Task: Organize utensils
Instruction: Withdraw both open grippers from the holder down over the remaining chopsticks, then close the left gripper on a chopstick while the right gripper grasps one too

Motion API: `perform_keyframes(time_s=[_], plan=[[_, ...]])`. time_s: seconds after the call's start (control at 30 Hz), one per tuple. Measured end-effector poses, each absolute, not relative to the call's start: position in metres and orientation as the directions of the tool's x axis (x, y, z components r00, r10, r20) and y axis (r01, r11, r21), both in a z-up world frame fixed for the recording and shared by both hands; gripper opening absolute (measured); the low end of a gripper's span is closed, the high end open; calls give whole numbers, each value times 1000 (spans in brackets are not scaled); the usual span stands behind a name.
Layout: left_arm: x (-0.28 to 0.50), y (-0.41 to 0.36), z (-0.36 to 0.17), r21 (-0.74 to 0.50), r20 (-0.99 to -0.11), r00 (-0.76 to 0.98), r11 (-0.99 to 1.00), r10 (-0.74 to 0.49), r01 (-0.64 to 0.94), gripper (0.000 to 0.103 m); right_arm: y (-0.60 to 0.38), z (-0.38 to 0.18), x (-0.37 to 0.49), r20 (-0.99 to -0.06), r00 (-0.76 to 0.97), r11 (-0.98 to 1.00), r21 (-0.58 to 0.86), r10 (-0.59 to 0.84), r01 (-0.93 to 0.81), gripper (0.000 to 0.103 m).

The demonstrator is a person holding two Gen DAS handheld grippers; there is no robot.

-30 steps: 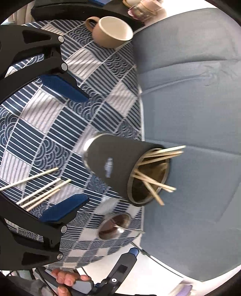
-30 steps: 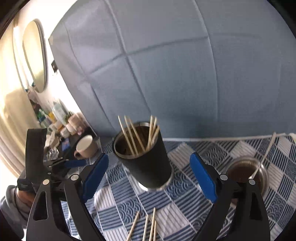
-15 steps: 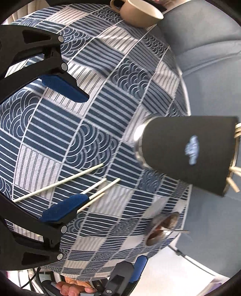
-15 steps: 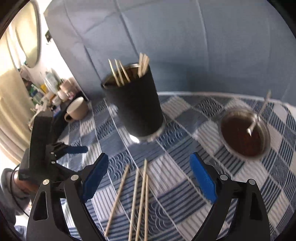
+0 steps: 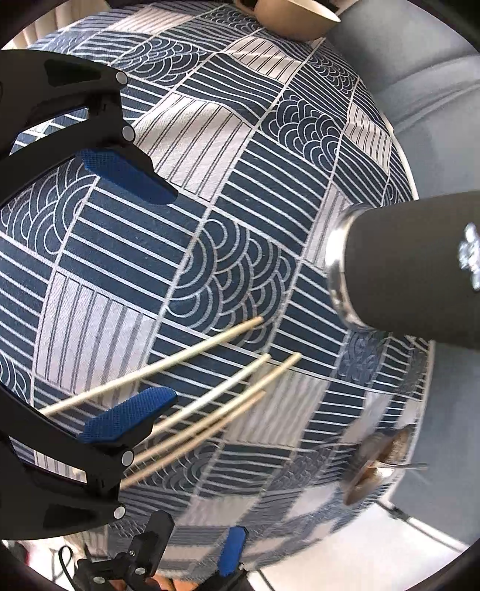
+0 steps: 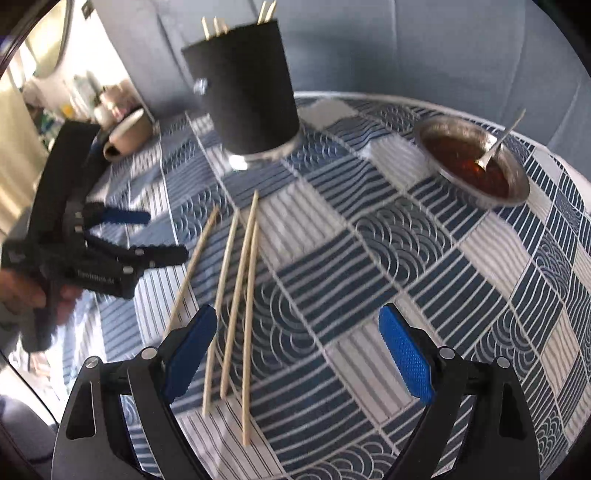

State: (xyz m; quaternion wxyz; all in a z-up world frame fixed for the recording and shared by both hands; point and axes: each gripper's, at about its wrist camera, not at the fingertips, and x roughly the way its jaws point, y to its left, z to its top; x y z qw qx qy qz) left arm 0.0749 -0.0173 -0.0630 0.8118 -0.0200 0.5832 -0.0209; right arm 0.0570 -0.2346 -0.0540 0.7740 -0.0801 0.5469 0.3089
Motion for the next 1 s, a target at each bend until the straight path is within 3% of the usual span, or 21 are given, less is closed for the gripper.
perform_keyframes(time_s=[0.5,1.0], plan=[[82,-36,-82,25,-964,265,1000,26,-7,98,-207,-77,64,-951,210,780,49,228,-624,85],[66,-18,-89,20,-974,227,1000,23,-16,99,-196,-91,76,-990,71,782,52,122,-621,83]])
